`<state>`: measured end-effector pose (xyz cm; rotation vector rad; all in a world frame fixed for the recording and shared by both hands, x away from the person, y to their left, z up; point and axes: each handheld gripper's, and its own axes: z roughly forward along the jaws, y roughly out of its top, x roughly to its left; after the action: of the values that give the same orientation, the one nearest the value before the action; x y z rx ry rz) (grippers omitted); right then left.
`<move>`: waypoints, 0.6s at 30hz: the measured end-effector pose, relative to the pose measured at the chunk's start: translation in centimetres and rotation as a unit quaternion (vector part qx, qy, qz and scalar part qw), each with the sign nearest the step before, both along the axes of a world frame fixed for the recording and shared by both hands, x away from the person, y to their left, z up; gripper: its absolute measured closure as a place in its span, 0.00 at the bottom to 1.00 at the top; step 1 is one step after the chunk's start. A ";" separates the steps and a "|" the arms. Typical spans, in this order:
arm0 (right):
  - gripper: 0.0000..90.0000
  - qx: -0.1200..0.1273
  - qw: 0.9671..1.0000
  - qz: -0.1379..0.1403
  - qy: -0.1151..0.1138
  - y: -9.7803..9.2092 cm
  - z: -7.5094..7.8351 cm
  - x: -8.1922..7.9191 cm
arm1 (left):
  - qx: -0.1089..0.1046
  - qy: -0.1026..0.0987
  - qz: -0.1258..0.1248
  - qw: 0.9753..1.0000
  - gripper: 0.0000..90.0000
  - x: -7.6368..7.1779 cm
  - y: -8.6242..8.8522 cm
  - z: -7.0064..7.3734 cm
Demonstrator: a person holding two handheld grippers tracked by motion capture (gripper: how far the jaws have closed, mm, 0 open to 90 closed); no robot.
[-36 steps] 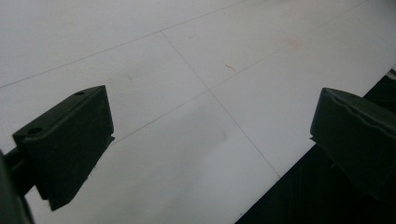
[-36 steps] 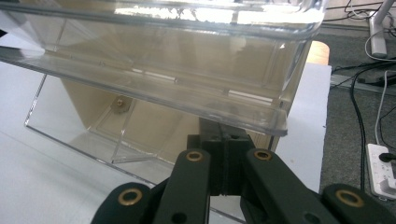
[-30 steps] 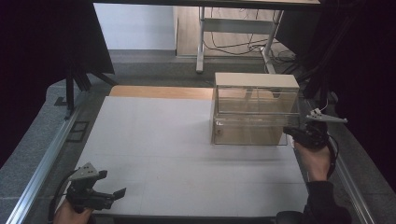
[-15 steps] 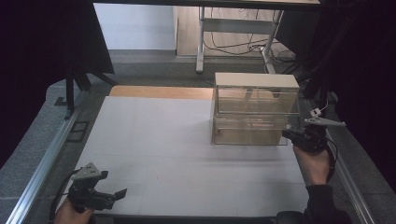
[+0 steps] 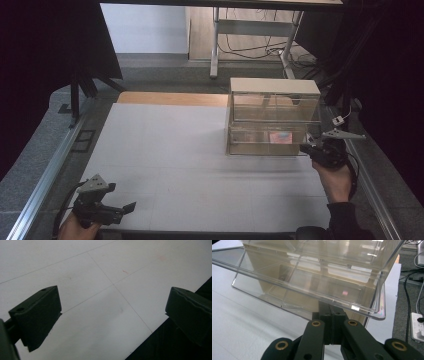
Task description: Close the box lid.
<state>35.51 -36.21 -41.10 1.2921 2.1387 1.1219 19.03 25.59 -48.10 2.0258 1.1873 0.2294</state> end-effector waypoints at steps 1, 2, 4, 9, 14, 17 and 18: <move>1.00 0.000 1.000 0.000 0.001 0.0 -0.1 0.0 | 0.000 0.000 0.000 1.000 0.01 0.0 0.0 0.0; 1.00 -0.001 1.000 -0.001 0.003 0.0 -0.2 -0.1 | 0.000 0.000 0.000 1.000 0.01 0.0 0.0 0.0; 1.00 -0.001 1.000 -0.002 0.006 -0.1 -0.4 -0.1 | 0.001 0.000 0.001 1.000 0.01 0.0 0.0 0.0; 1.00 -0.008 1.000 -0.005 0.013 -0.2 -1.1 -0.2 | 0.001 0.000 0.002 1.000 0.01 0.0 0.0 0.0; 1.00 -0.014 1.000 -0.007 0.022 -0.3 -1.8 -0.2 | 0.001 0.000 0.002 1.000 0.01 0.0 0.0 0.0; 1.00 -0.017 1.000 -0.008 0.025 -0.3 -2.2 -0.1 | 0.002 0.000 0.002 1.000 0.01 0.0 0.0 0.0; 1.00 -0.019 0.999 -0.008 0.026 -0.3 -2.4 -0.1 | 0.001 0.000 0.002 1.000 0.01 0.0 0.0 0.0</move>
<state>35.46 -36.49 -43.46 1.3324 2.1740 1.0460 19.04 25.59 -48.09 2.0258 1.1911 0.2342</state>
